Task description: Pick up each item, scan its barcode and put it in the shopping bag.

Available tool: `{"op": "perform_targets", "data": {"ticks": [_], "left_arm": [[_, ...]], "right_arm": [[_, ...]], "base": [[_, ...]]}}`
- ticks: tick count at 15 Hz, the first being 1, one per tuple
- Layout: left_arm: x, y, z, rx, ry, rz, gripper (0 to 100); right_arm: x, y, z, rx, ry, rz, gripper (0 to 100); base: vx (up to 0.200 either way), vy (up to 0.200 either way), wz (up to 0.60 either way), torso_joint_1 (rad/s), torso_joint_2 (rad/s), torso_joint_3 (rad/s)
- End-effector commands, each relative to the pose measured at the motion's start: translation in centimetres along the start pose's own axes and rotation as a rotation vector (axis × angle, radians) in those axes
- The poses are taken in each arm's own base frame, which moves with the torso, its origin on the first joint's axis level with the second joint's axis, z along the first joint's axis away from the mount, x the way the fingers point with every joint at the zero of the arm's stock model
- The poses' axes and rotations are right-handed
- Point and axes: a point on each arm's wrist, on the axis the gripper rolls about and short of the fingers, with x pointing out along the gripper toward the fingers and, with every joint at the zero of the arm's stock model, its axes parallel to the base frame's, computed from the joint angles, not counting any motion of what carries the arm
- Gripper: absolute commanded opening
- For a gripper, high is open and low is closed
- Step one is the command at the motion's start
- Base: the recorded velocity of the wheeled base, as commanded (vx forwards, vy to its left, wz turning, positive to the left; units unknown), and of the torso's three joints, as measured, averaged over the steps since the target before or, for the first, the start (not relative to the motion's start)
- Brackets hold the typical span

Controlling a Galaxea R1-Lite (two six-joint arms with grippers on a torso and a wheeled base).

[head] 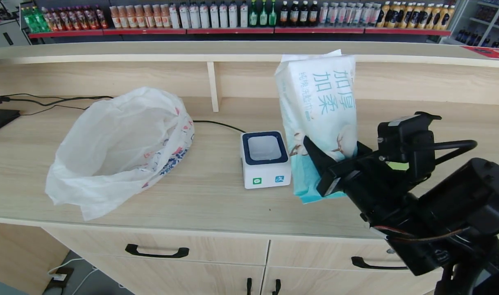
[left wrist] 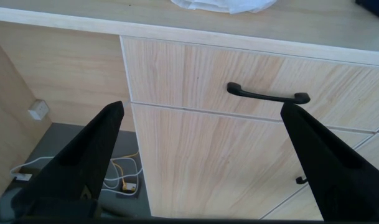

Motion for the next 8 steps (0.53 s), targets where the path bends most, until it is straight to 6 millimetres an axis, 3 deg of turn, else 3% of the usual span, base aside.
{"op": "perform_targets", "data": {"ticks": [1, 4, 5, 8], "left_arm": [[0.0, 0.0, 0.0, -0.001, 0.0, 0.0, 100], [0.0, 0.0, 0.0, -0.001, 0.0, 0.0, 100], [0.0, 0.0, 0.0, -0.001, 0.0, 0.002, 100], [0.0, 0.0, 0.0, -0.001, 0.0, 0.002, 100]], "right_arm": [[1.4, 0.7, 0.0, 0.039, -0.023, -0.002, 0], [1.3, 0.8, 0.1, 0.07, 0.037, -0.007, 0], [0.7, 0.4, 0.9, 0.088, 0.146, 0.001, 0], [0.6, 0.1, 1.2, 0.113, 0.246, -0.02, 0]], "base": [[0.0, 0.0, 0.0, 0.0, 0.0, 0.0], [0.0, 0.0, 0.0, 0.0, 0.0, 0.0], [0.0, 0.0, 0.0, 0.0, 0.0, 0.0], [0.0, 0.0, 0.0, 0.0, 0.0, 0.0]]}}
